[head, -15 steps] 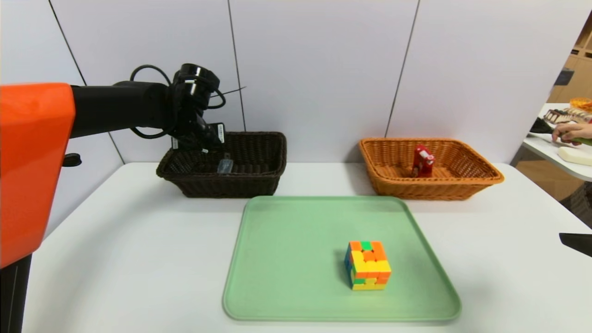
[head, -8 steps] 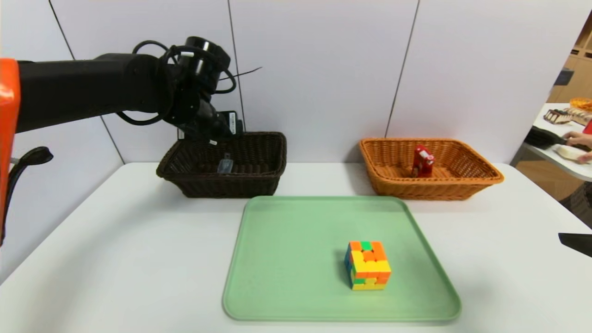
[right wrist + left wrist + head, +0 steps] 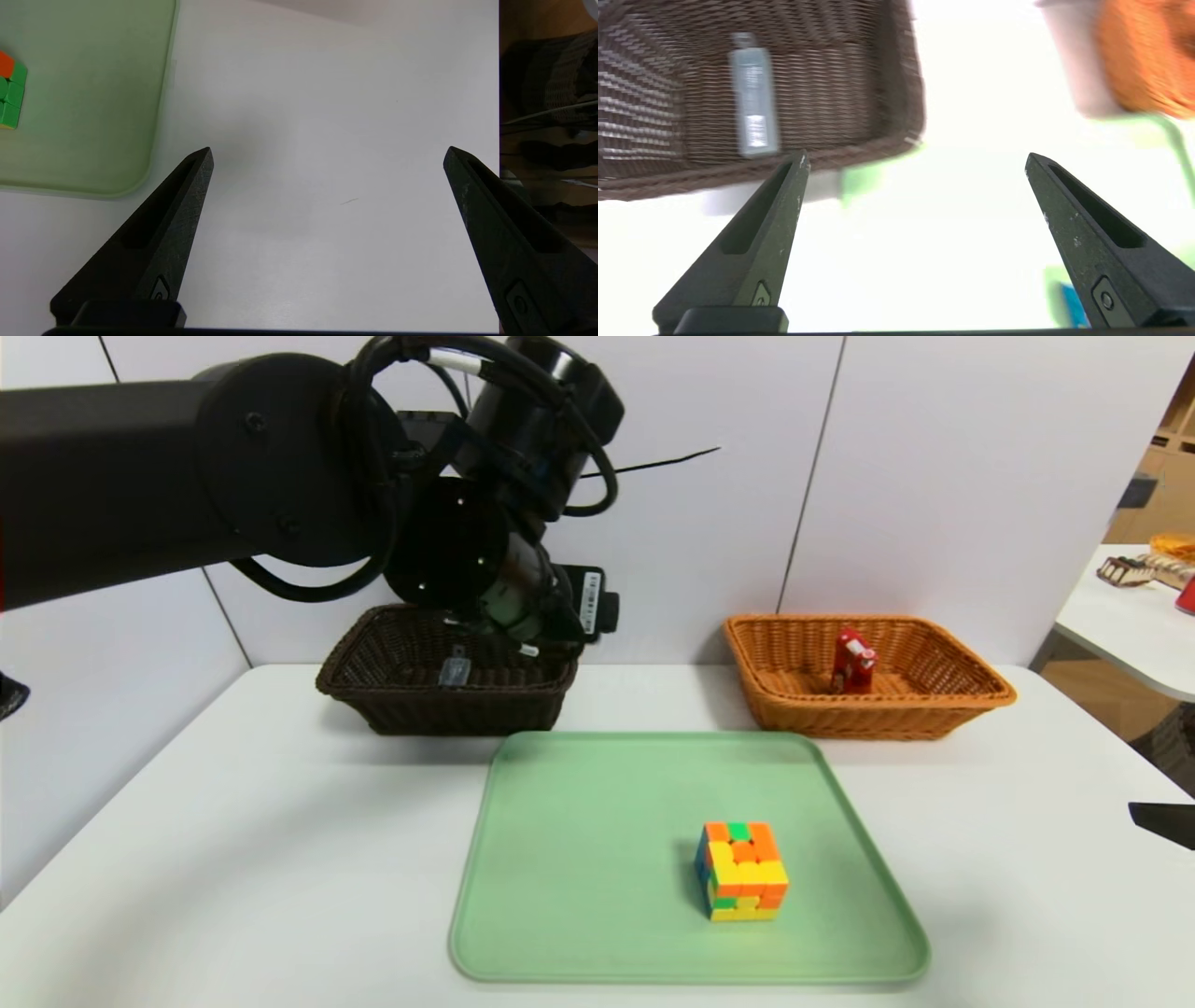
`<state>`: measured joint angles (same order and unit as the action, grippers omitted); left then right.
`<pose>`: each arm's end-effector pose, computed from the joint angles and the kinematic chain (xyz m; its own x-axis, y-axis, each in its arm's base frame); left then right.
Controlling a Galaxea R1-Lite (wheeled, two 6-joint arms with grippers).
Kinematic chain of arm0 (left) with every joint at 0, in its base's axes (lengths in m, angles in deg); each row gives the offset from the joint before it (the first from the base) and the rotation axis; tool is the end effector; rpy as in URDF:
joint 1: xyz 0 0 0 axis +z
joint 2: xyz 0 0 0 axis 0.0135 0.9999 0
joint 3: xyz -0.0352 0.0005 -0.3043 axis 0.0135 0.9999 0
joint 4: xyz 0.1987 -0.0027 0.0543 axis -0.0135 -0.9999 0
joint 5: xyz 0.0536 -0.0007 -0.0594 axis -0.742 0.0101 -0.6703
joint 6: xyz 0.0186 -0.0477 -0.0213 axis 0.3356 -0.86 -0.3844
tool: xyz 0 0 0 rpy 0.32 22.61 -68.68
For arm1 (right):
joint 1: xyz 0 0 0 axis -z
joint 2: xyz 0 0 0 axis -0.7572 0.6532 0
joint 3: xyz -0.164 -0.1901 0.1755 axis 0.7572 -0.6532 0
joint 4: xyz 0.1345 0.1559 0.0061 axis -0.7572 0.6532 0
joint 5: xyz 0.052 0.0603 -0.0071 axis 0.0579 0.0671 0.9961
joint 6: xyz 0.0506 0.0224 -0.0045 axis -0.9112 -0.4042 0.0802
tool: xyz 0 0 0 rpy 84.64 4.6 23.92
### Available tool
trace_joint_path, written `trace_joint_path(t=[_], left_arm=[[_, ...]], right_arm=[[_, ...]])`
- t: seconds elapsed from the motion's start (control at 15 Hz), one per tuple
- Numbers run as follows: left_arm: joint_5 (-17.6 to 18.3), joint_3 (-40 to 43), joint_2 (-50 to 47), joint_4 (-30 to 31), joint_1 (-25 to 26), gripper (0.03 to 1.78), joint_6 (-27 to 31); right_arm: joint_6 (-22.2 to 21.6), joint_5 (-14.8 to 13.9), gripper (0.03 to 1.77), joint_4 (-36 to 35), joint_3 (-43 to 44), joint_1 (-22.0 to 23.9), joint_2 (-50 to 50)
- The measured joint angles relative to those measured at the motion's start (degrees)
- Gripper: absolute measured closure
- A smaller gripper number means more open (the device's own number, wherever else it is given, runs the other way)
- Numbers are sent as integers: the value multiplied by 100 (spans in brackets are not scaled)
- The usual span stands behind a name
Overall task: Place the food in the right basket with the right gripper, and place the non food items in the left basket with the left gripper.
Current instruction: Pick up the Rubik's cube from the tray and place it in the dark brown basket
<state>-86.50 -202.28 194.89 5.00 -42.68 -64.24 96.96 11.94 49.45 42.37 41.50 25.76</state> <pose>0.3135 -0.2615 0.2894 0.8428 -0.1582 -0.5144 0.1656 0.9857 -0.0318 0.1517 0.0077 0.2495 0.7916 -0.1243 -0.5982 -0.0594 0.9588 -0.2779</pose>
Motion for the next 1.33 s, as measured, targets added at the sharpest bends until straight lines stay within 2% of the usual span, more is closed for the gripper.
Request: trace_joint_path(t=[0.33,0.67,0.8,1.33], left_arm=[[-124,-2,134,-190,-844,14,-372],[-127,-2,433,-474,-1481,12,-1209],[-129,-2,601,-457,-1657,12,-1551],[-149,-2,1030,-490,-1963,12,-2306]], right_arm=[[-11,-4,10,-11,11,41,27],[-33,-2,10,-10,-5,56,50],[-65,-2,10,-10,-24,61,60],[-83,-9,10,-2,-160,78,28]])
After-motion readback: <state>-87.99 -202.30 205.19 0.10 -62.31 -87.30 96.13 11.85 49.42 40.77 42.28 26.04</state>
